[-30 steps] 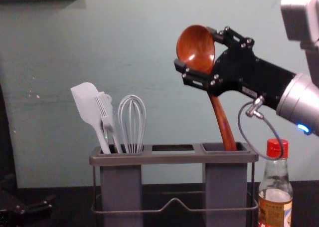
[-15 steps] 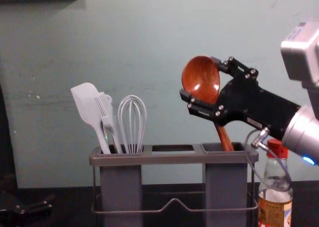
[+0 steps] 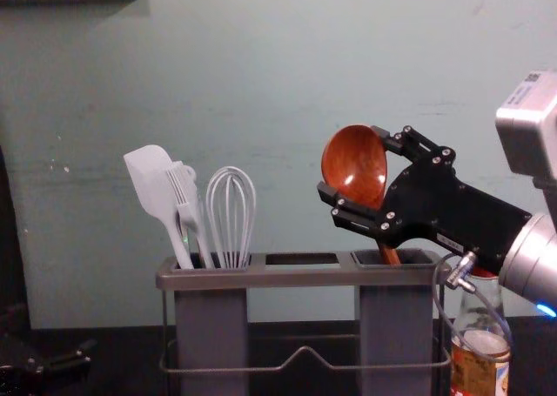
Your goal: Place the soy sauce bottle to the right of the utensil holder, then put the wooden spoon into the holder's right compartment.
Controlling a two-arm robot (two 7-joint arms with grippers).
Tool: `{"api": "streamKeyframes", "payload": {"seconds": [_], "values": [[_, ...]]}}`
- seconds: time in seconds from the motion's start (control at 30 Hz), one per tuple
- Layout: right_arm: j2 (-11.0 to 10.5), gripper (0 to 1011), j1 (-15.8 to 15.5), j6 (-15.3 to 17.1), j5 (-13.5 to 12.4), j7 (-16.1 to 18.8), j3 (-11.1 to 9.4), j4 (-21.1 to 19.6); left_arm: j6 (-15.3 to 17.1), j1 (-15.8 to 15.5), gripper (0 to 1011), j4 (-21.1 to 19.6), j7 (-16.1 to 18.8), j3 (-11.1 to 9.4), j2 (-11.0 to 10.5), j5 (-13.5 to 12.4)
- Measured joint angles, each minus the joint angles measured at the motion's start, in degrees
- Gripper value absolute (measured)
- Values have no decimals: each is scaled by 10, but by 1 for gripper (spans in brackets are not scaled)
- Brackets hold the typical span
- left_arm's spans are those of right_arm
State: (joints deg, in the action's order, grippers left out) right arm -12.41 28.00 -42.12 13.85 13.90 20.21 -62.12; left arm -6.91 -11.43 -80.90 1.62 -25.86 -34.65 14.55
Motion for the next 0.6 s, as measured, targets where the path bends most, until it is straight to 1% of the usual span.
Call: {"api": "streamKeyframes", "payload": {"seconds": [0.6], "values": [[0,854,-2,0,3,1,-3,-3,0,0,1005,0,0,0,0,0]]}}
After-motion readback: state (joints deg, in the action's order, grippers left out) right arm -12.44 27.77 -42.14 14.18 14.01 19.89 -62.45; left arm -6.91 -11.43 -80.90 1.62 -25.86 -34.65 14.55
